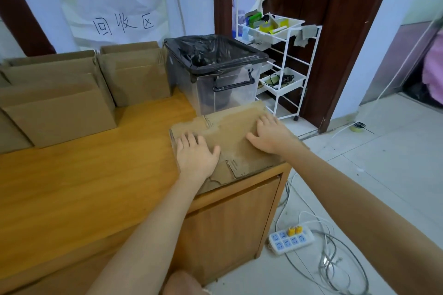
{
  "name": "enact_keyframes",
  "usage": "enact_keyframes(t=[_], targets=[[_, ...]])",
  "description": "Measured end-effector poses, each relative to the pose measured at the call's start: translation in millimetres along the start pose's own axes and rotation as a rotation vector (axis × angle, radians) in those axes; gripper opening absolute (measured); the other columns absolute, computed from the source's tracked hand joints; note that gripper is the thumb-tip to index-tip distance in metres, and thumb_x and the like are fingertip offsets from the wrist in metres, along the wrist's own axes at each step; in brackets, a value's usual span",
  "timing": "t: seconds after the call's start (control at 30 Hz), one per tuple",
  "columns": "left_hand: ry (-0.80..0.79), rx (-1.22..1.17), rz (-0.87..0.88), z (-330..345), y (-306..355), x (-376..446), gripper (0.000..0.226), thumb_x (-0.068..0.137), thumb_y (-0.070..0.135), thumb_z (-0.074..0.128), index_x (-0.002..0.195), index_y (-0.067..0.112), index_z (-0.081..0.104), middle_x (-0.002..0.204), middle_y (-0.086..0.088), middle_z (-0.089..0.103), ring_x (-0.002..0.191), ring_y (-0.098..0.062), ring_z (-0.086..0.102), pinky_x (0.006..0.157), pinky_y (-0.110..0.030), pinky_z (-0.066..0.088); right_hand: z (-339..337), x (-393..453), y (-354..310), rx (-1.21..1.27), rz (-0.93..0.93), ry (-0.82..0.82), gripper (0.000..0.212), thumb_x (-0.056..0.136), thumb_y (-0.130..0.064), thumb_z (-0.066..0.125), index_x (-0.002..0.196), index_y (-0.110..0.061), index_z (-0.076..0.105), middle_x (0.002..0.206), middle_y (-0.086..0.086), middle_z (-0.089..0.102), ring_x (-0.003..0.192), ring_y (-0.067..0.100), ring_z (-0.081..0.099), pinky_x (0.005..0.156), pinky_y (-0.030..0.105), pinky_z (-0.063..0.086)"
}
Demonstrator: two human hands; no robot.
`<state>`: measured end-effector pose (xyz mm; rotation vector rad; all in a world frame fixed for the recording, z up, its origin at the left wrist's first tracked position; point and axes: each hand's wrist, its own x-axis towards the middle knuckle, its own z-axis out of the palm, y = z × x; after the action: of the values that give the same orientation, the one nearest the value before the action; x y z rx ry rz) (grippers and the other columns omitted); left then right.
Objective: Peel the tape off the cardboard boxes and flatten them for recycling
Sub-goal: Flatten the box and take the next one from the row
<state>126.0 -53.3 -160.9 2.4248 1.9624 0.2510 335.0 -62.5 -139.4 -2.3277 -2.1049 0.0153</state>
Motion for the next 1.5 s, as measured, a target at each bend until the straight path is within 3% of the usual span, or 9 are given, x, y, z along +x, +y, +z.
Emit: enact_keyframes(t=[0.1,0.23,0.4,0.6,0.77,0.87,1.03,1.2,1.5], targets=[[0.006,0.029,0.092,-10.1,-1.4,9.7,0.060,0.094,0.056,0.029,0.131,0.011,0.043,0.146,-0.021,0.036,0.139,-0.034,0.025,0.114,-0.042,0.018,-1.7,2.0,-36.9,0.078,-0.162,-0.020,0.062,0.100,-0.051,0.023,0.152,-0.019,0.018,0.161,0.004,0.010,0.148,0.020,0.002,0.119,0.048,0.002],[-0.066,-0.066,0.130,-6.8,-5.7,18.2,0.067,0.096,0.053,0.031,0.140,0.003,0.030,0.157,-0.019,0.017,0.147,-0.031,0.005,0.119,-0.047,0.006,9.5,5.9,-49.2,0.061,-0.169,-0.023,0.059,0.098,-0.057,0.021,0.152,-0.035,0.015,0.161,-0.006,0.007,0.148,0.016,-0.001,0.117,0.054,-0.002],[-0.072,-0.097,0.073,-2.5,-10.4,20.3,0.075,0.096,0.056,0.028,0.147,0.003,0.017,0.159,-0.016,0.009,0.148,-0.025,0.002,0.120,-0.041,0.004,14.1,13.8,8.4,0.144,-0.030,-0.021,0.063,0.100,-0.053,0.020,0.154,-0.022,0.010,0.161,0.000,0.003,0.148,0.015,-0.002,0.120,0.038,-0.001],[-0.064,-0.126,-0.010,-0.1,-8.1,18.4,0.078,0.093,0.063,0.022,0.154,0.015,0.011,0.161,-0.005,0.006,0.148,-0.018,0.001,0.120,-0.035,0.001,21.2,16.5,25.1,0.238,-0.009,-0.020,0.062,0.101,-0.049,0.023,0.154,-0.018,0.013,0.161,-0.001,0.004,0.148,0.014,-0.001,0.120,0.038,0.001],[-0.097,-0.079,-0.013,-14.7,-9.8,24.8,0.068,0.094,0.059,0.029,0.146,0.015,0.033,0.150,-0.010,0.029,0.138,-0.027,0.027,0.112,-0.040,0.020,0.8,11.2,18.3,0.315,-0.037,0.033,0.043,0.101,-0.033,0.040,0.132,-0.005,0.047,0.137,0.013,0.045,0.124,0.028,0.043,0.103,0.038,0.034],[-0.017,-0.041,0.055,-30.4,-18.6,27.2,0.055,0.099,0.046,0.029,0.142,0.013,0.037,0.144,-0.011,0.038,0.132,-0.027,0.035,0.108,-0.039,0.025,-18.9,6.9,1.4,0.221,-0.126,0.107,0.035,0.100,-0.027,0.042,0.126,-0.009,0.057,0.126,0.009,0.052,0.116,0.025,0.049,0.097,0.037,0.041],[0.062,-0.082,0.143,-62.9,-37.8,20.8,0.050,0.102,0.038,0.023,0.147,0.018,0.034,0.152,-0.007,0.034,0.138,-0.025,0.032,0.111,-0.038,0.024,-58.6,-2.6,-35.7,0.211,-0.159,0.171,0.040,0.102,-0.029,0.036,0.137,-0.013,0.048,0.137,0.008,0.051,0.123,0.025,0.048,0.096,0.034,0.039],[-0.016,-0.082,0.071,-90.4,-59.3,3.9,0.053,0.103,0.039,0.020,0.151,0.017,0.025,0.158,-0.007,0.022,0.144,-0.024,0.021,0.115,-0.035,0.017,-86.1,-8.1,-74.5,0.150,-0.239,0.164,0.040,0.103,-0.026,0.032,0.139,-0.015,0.046,0.140,0.008,0.047,0.125,0.026,0.047,0.098,0.037,0.041],[-0.091,0.020,-0.142,-118.7,-136.3,-36.6,0.057,0.103,0.040,0.023,0.152,0.011,0.018,0.155,-0.014,0.027,0.142,-0.029,0.025,0.114,-0.039,0.023,-87.2,-20.8,-182.7,0.029,-0.352,0.084,0.048,0.103,-0.037,0.028,0.138,-0.008,0.045,0.142,0.014,0.045,0.128,0.030,0.043,0.107,0.042,0.035]])
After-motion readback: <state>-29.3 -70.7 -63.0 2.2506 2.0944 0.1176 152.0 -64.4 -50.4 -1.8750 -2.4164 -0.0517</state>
